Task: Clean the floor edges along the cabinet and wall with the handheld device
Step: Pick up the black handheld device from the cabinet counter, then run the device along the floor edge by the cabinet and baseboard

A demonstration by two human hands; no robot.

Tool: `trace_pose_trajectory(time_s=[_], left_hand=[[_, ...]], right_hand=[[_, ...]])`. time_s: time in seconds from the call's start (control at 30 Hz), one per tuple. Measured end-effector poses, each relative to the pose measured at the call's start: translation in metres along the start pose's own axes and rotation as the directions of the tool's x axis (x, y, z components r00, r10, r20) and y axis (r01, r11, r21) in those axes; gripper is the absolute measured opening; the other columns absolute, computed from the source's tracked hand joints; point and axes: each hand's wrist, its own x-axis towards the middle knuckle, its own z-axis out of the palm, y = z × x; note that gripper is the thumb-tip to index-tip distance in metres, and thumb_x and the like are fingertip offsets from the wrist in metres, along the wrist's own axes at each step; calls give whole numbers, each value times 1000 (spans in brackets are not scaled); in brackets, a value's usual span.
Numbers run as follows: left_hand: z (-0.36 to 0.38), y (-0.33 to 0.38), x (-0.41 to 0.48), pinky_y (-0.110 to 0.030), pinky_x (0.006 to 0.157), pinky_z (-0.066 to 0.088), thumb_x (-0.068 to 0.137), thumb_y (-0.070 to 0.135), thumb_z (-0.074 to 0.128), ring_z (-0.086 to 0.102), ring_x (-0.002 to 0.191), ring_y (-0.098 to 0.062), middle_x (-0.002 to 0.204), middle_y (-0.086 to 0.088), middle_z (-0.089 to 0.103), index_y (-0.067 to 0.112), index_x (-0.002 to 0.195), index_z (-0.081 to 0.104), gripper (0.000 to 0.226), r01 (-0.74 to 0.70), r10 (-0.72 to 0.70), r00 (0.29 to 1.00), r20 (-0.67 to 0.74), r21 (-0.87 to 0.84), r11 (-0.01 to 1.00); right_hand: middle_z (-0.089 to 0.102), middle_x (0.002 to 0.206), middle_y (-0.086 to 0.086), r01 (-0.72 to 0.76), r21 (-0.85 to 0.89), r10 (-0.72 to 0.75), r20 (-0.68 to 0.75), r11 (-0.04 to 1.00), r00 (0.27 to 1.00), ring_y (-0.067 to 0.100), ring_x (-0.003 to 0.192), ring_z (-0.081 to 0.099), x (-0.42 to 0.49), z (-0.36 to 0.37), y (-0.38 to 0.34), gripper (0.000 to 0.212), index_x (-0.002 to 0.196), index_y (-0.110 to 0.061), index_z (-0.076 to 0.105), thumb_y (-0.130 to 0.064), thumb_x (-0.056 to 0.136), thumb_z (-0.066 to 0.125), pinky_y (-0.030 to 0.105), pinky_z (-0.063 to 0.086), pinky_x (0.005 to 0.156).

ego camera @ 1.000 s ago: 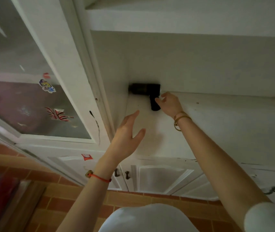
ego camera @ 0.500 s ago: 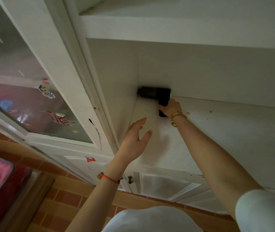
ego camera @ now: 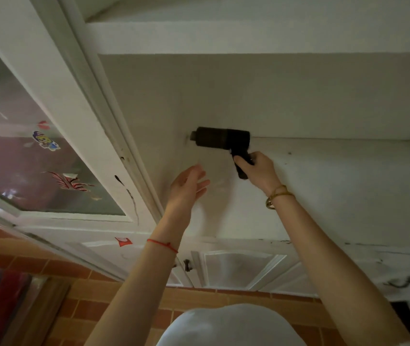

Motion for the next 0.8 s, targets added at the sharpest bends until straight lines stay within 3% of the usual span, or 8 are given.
trace_pose_trajectory(time_s=[0.2, 0.4, 0.53, 0.63, 0.8], left_hand=[[23, 4, -10, -40, 106, 48, 87, 47, 67, 61, 119, -22, 133, -3, 58, 25, 122, 50, 45, 20, 0, 987, 158, -125, 992], [43, -10, -39, -34, 97, 54, 90, 35, 68, 69, 109, -25, 118, -10, 70, 18, 105, 63, 23, 96, -44, 971, 236, -215, 972], [55, -24, -65, -34, 99, 54, 92, 32, 67, 72, 104, -23, 113, -14, 72, 9, 111, 65, 30, 100, -43, 950, 308, -170, 980], [67, -35, -87, -33, 100, 53, 93, 34, 65, 72, 103, -19, 113, -13, 73, 8, 117, 64, 36, 98, -52, 923, 382, -101, 990], [92, -51, -121, -34, 99, 54, 92, 35, 65, 73, 103, -21, 112, -12, 74, 15, 108, 64, 25, 159, -131, 854, 504, -13, 987]], right_hand=[[60, 79, -8, 35, -1, -35, -128, 999, 991, 0, 71, 58, -86, -27, 0, 27, 100, -10, 57, -33, 89, 64, 3, 41, 51], [63, 84, -7, 0, 50, 11, -216, 999, 976, 1, 73, 61, -163, -47, 13, 27, 107, -12, 55, -29, 89, 65, 6, 45, 56], [63, 88, -7, -55, 78, 76, -289, 995, 954, 2, 79, 63, -209, -60, 22, 32, 112, -13, 55, -32, 88, 66, 6, 46, 61], [64, 99, -3, -151, 114, 180, -316, 982, 932, 11, 89, 66, -242, -72, 31, 39, 117, -16, 52, -39, 87, 64, 19, 54, 72], [65, 91, -2, -257, 268, 335, -307, 928, 891, 14, 88, 66, -290, -95, 40, 31, 112, -12, 57, -35, 91, 60, 16, 48, 71]])
